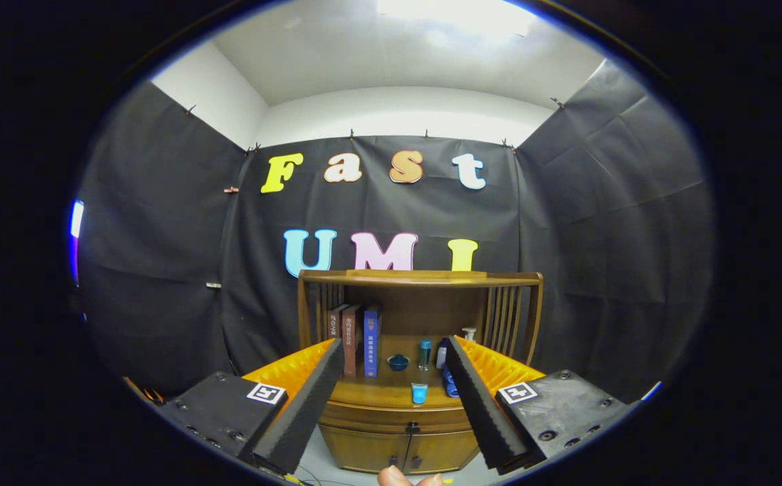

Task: Pull open the drawer, take out the items inside it, and place them on the countertop above the cabinet.

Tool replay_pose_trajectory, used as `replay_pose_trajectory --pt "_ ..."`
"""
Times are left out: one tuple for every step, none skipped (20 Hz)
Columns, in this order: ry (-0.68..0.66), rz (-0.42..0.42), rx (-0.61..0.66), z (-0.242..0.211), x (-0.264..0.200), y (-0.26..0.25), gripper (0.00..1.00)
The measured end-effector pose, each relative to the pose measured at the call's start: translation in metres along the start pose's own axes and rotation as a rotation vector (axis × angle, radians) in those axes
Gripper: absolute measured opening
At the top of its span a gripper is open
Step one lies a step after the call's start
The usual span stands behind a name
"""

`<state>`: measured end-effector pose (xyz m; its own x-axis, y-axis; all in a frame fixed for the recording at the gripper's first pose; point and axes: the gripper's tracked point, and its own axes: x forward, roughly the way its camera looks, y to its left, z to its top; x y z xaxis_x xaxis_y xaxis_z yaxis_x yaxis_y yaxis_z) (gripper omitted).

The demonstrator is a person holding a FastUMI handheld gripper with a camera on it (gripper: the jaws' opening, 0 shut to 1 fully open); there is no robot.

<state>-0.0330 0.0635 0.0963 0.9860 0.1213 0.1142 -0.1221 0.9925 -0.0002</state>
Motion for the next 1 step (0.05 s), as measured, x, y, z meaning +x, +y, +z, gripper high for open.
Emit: replay_pose_trajectory --pt "0.008 0.007 0.003 0.0001 -0.008 0.0003 0.99"
